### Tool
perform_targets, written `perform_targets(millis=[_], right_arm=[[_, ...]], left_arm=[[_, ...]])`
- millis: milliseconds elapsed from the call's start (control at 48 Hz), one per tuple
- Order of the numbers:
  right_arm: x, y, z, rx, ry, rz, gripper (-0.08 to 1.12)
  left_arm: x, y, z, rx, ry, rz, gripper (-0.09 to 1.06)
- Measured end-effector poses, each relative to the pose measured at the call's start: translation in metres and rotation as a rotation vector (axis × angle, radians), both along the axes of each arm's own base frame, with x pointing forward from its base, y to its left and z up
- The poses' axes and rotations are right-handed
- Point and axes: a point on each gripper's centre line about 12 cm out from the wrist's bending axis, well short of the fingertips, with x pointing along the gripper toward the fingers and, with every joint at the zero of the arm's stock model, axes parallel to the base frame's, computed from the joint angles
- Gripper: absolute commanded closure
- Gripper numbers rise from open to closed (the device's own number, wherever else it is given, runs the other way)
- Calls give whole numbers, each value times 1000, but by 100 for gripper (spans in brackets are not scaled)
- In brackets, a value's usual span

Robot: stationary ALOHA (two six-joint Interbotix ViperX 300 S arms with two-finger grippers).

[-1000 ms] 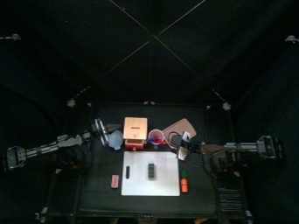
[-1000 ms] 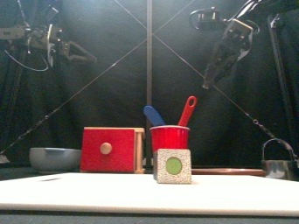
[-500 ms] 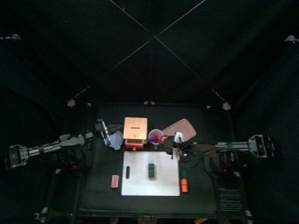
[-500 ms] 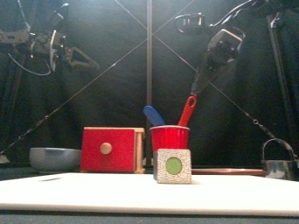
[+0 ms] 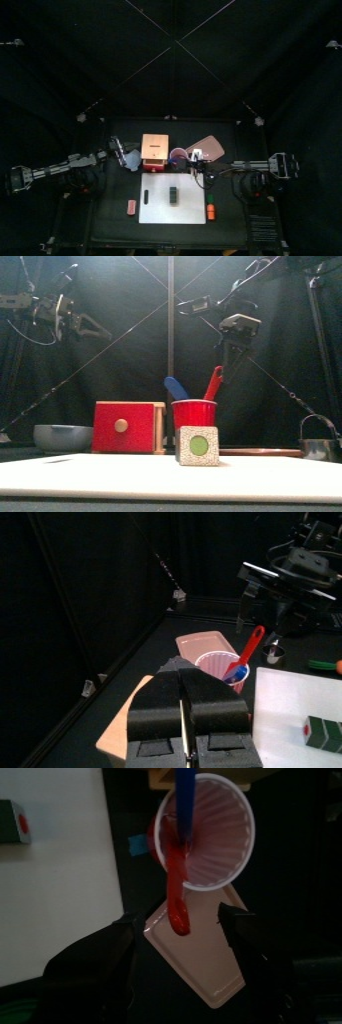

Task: Place sushi on board then cut the sushi with the knife then place the pieces on the plate
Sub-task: Pick knife at handle with right hand

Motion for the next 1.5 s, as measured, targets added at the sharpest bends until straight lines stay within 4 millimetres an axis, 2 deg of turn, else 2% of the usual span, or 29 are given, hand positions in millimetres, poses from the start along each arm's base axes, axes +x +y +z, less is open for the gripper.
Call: perform_targets(millis=[562,854,1250,1500], right_arm=[[21,-13,-9,-70,228,-31,23],[24,-14,-8,-70,296,-69,25],[30,-14,-2,-67,297,-84,42],[30,-14,-3,-67,311,-88,47]], left_arm=[[-2,0,-7,-6,16,4,88],[-4,1,-11,-12,25,12,88],[-6,2,-13,-15,30,18,88],[-6,2,-14,-15,30,20,88]])
